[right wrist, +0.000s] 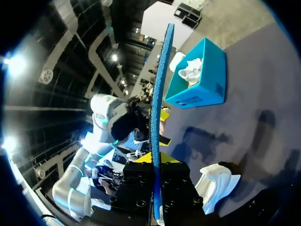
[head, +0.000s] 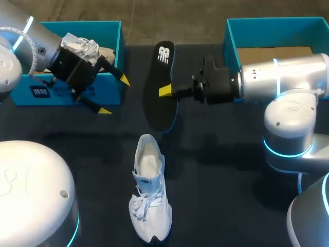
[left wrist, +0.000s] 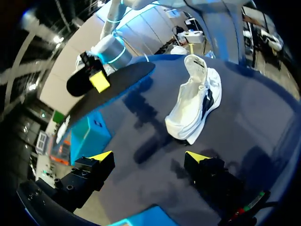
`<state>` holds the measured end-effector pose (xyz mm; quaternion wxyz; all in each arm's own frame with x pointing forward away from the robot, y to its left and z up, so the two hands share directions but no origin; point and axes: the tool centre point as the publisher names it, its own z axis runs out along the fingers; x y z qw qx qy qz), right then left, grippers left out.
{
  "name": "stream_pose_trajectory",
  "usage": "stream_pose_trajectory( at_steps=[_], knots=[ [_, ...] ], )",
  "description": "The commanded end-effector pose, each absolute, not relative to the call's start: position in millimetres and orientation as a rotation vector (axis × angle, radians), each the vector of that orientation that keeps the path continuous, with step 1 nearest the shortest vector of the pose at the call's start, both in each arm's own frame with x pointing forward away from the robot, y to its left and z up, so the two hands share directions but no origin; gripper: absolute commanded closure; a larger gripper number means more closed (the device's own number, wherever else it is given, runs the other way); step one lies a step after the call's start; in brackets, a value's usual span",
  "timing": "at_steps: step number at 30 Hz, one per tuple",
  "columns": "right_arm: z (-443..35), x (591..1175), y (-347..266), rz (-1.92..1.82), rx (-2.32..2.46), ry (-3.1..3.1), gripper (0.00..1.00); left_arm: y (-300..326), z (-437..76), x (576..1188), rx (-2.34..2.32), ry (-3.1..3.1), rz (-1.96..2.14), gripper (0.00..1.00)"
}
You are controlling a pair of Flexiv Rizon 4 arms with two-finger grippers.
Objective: Take the shoe out of the shoebox, open the shoe tongue, remove and reinsert the insole, then place the shoe into the shoebox
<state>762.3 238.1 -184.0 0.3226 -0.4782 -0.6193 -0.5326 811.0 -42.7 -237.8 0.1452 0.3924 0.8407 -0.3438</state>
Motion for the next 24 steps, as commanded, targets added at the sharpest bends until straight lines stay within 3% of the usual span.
stream_pose_trajectory(
  at_steps=[1,15,24],
  knots=[
    [-183.4,761.1,238.5,-1.39,-1.262,-1.634,1.0,-43.8,-240.0,810.8,1.101,2.455,-0.971,0.0],
    [-183.4,761.1,238.5,-1.39,-1.262,-1.634,1.0,-43.8,-240.0,810.8,1.101,2.455,-0.971,0.0],
    [-206.2,752.3,249.5,-1.405,-1.189,-1.694,1.0,-46.4,-269.2,800.5,0.908,2.726,-0.971,0.0]
  ],
)
